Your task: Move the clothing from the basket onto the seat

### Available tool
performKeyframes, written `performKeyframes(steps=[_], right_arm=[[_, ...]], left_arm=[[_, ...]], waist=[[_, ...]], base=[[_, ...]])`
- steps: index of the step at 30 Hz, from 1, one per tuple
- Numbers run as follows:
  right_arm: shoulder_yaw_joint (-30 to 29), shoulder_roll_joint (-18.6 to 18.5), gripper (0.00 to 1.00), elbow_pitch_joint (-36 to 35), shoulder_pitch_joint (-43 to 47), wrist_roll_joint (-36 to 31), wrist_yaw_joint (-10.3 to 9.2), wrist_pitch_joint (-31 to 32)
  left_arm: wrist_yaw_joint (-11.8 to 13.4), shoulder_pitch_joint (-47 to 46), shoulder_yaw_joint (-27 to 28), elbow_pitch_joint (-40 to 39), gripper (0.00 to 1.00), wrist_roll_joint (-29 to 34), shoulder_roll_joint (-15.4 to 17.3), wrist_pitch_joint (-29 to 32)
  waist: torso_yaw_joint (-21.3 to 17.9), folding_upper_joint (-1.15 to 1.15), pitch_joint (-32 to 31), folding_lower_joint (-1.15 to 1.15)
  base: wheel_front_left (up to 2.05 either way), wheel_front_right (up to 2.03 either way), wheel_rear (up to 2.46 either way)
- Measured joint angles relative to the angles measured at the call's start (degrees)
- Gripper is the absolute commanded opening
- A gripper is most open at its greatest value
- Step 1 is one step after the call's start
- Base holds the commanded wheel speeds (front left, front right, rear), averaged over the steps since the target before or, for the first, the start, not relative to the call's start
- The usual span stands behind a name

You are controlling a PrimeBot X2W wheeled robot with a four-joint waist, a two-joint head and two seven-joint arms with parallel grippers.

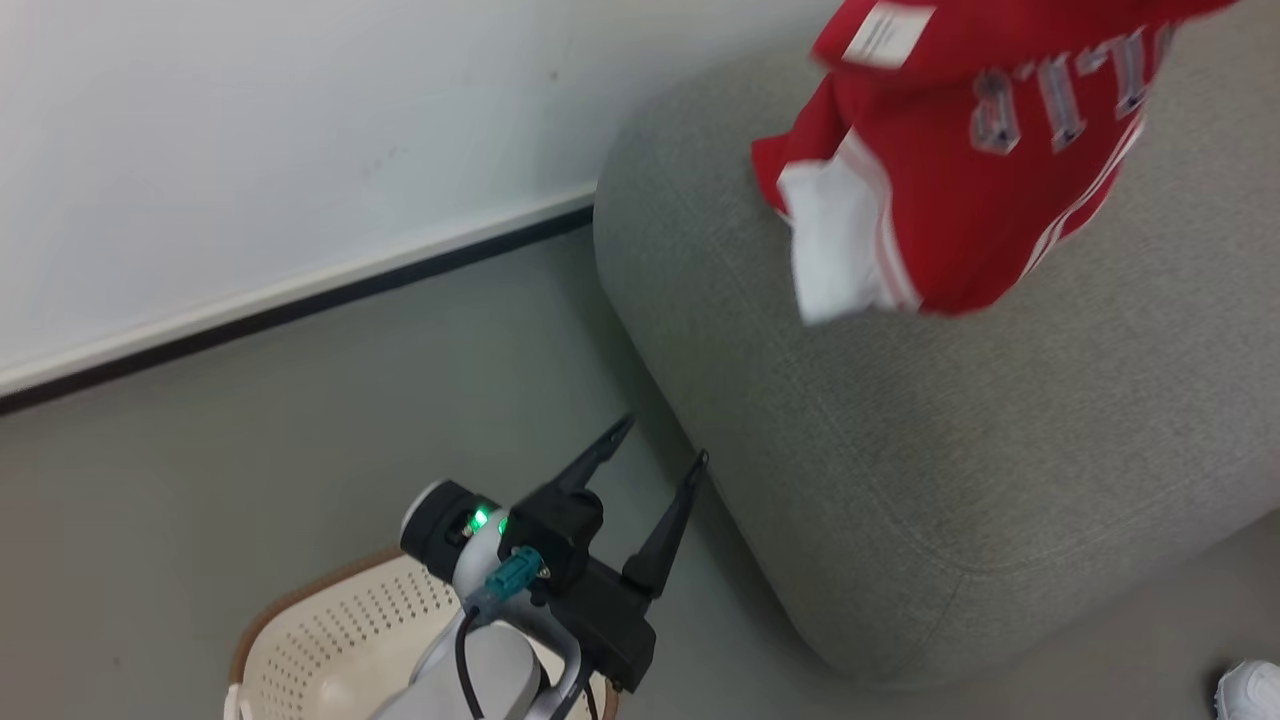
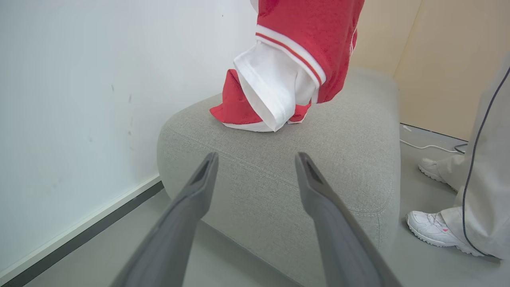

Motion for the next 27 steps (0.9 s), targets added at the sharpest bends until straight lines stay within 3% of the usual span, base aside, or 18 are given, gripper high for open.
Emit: performKeyframes(steps=[12, 21, 27], right_arm=[[-4.30, -5.32, 0.00, 5.87, -10.93, -0.84, -2.01, 2.49], [-4.79, -4.94, 0.00, 10.43, -9.93, 0.43, -2.05, 2.11], [-4.92, -0.37, 0.00, 16.28, -5.51, 2.03, -2.53, -0.44]], left_arm=[[0.54, -6.23, 1.44, -6.48, 1.00, 2.05, 3.30, 1.93], [1.19, -8.40, 2.75, -10.50, 1.00, 4.57, 6.72, 3.59], [1.07, -9.98, 2.19, -10.90, 1.00, 5.45, 7.61, 4.57]], waist=[[4.37, 0.00, 9.67, 0.01], [6.38, 0.00, 17.54, 0.00], [6.74, 0.01, 22.18, 0.00]], base=[[0.00, 0.00, 0.00], [0.00, 0.00, 0.00], [0.00, 0.00, 0.00]])
